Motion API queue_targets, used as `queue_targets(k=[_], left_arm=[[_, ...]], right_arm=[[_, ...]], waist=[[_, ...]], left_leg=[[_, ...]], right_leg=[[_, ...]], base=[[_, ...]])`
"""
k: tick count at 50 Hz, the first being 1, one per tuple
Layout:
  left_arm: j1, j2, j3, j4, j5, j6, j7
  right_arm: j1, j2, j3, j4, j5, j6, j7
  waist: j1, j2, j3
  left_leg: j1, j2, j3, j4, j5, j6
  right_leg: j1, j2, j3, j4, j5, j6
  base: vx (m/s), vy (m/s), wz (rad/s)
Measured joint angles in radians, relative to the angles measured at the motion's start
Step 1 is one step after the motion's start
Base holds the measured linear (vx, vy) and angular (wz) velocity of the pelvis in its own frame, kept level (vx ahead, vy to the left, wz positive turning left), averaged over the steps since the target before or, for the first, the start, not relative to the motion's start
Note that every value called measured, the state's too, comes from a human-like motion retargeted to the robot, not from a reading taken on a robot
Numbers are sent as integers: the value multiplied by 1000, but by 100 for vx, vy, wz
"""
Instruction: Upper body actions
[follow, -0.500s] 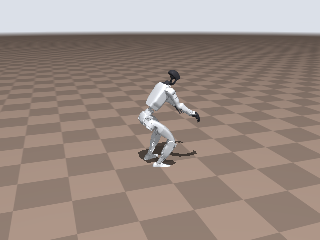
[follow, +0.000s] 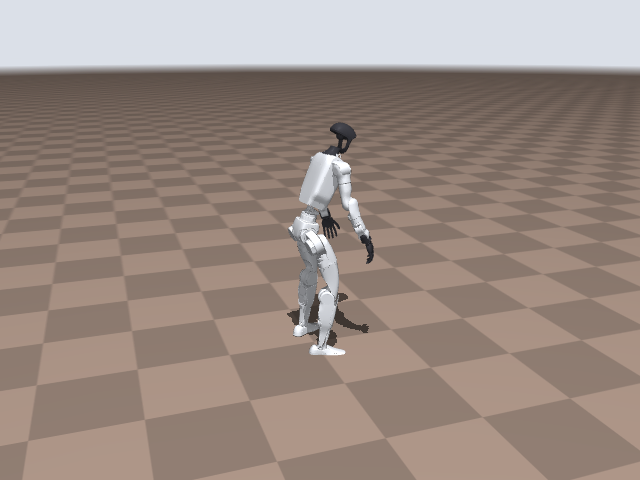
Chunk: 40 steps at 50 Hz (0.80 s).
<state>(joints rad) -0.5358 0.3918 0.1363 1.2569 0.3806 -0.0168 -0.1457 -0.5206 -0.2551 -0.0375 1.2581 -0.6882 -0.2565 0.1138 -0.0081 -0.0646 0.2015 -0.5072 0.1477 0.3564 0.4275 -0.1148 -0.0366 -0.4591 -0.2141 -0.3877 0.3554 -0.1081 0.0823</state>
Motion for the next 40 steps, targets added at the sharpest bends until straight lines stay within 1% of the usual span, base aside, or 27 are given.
queue_targets(k=[2, 4, 6, 8, 10, 11, 12, 13, 15, 17, 20, 22, 23, 25, 27, 30, 33, 35, 40], left_arm=[[104, -51, 25, 48, -14, 10, 37], [205, -98, 72, 119, -48, 19, 42], [298, -140, 120, 210, -92, 27, 17], [379, -173, 156, 311, -131, 44, -23], [446, -196, 180, 399, -140, 82, -56], [473, -204, 191, 420, -116, 118, -82], [498, -213, 207, 435, -83, 158, -108], [521, -225, 234, 435, -31, 207, -132], [568, -253, 289, 418, 69, 253, -174], [612, -259, 293, 396, 94, 214, -235], [682, -258, 331, 369, 27, 176, -294], [712, -275, 400, 359, -27, 175, -283], [717, -282, 434, 359, -66, 183, -266], [713, -280, 451, 357, -136, 205, -239], [697, -268, 438, 347, -166, 216, -217], [671, -245, 404, 318, -128, 206, -195], [632, -220, 358, 297, -93, 188, -172], [590, -204, 336, 306, -104, 179, -172], [432, -174, 327, 343, -172, 223, -213]], right_arm=[[113, 20, -18, 49, 9, 22, -51], [215, 42, -43, 122, 16, 53, -100], [304, 53, -62, 217, 22, 91, -138], [378, 50, -80, 326, 18, 143, -154], [441, 37, -106, 429, 4, 225, -147], [482, 37, -129, 437, -5, 295, -122], [523, 40, -151, 442, -9, 359, -95], [561, 49, -170, 442, -2, 411, -66], [620, 64, -198, 442, 50, 442, -39], [660, 78, -224, 442, 133, 391, -33], [696, 94, -248, 442, 193, 343, -63], [702, 94, -260, 442, 184, 334, -66], [693, 90, -257, 442, 173, 334, -56], [665, 83, -246, 438, 153, 330, -37], [631, 79, -230, 404, 115, 326, -22], [580, 79, -214, 345, 39, 307, -16], [526, 79, -187, 301, 13, 296, -13], [484, 76, -162, 287, 18, 283, -3], [353, 84, -126, 297, 62, 252, 43]], waist=[[12, 2, -1], [21, 8, -7], [18, 24, -22], [-18, 46, -51], [-55, 67, -102], [-69, 62, -134], [-73, 57, -157], [-59, 51, -160], [-4, 46, -139], [-116, 46, -133], [-165, 45, -161], [-137, 46, -182], [-90, 41, -184], [-68, 41, -183], [-76, 45, -174], [-63, 45, -165], [-60, 48, -172], [-63, 53, -179], [-57, 53, -172]], left_leg=[[119, -40, -15, -142, 51, 1], [226, -69, -29, -262, 94, 6], [321, -92, -30, -367, 133, 16], [402, -105, 14, -455, 165, 9], [427, -83, 106, -467, 158, -18], [378, -106, -29, -433, 141, 1], [347, -121, -112, -407, 128, 14], [350, -119, -89, -400, 123, 12], [401, -111, 10, -420, 119, 14], [387, -127, -123, -372, 88, 4], [388, -145, -170, -364, 73, 13], [402, -147, -134, -391, 85, 22], [413, -136, -79, -405, 94, 20], [425, -129, -45, -412, 96, 21], [431, -128, -42, -410, 95, 24], [442, -127, -25, -411, 94, 26], [441, -129, -22, -411, 96, 27], [435, -128, -20, -409, 98, 27], [428, -128, -22, -403, 106, 29]], right_leg=[[115, 20, 2, -119, 41, 11], [220, 39, 13, -219, 72, 18], [311, 61, 18, -302, 96, 18], [380, 79, 3, -369, 118, 18], [419, 93, -77, -402, 115, 27], [395, 76, -67, -387, 104, 26], [376, 63, -50, -372, 94, 25], [367, 61, -22, -357, 88, 24], [375, 65, 5, -343, 88, 26], [424, 39, -143, -349, 74, 34], [438, 28, -178, -346, 67, 43], [426, 39, -132, -349, 72, 39], [414, 46, -73, -352, 81, 36], [412, 52, -40, -354, 89, 34], [417, 51, -50, -356, 95, 36], [415, 49, -36, -347, 97, 37], [412, 47, -29, -348, 101, 37], [412, 47, -38, -352, 104, 37], [411, 43, -37, -344, 104, 35]], base=[[40, 1, -6], [43, 5, -15], [42, 8, 4], [35, 12, 58], [30, 14, 71], [20, 11, 49], [12, 6, 7], [8, 3, -51], [3, 2, -34], [-1, 2, 184], [15, 0, 66], [12, 4, -98], [5, 5, -181], [-1, 4, -106], [-5, 4, -20], [-5, 3, -31], [0, 0, 0], [-3, 2, 4], [-9, 2, 10]])
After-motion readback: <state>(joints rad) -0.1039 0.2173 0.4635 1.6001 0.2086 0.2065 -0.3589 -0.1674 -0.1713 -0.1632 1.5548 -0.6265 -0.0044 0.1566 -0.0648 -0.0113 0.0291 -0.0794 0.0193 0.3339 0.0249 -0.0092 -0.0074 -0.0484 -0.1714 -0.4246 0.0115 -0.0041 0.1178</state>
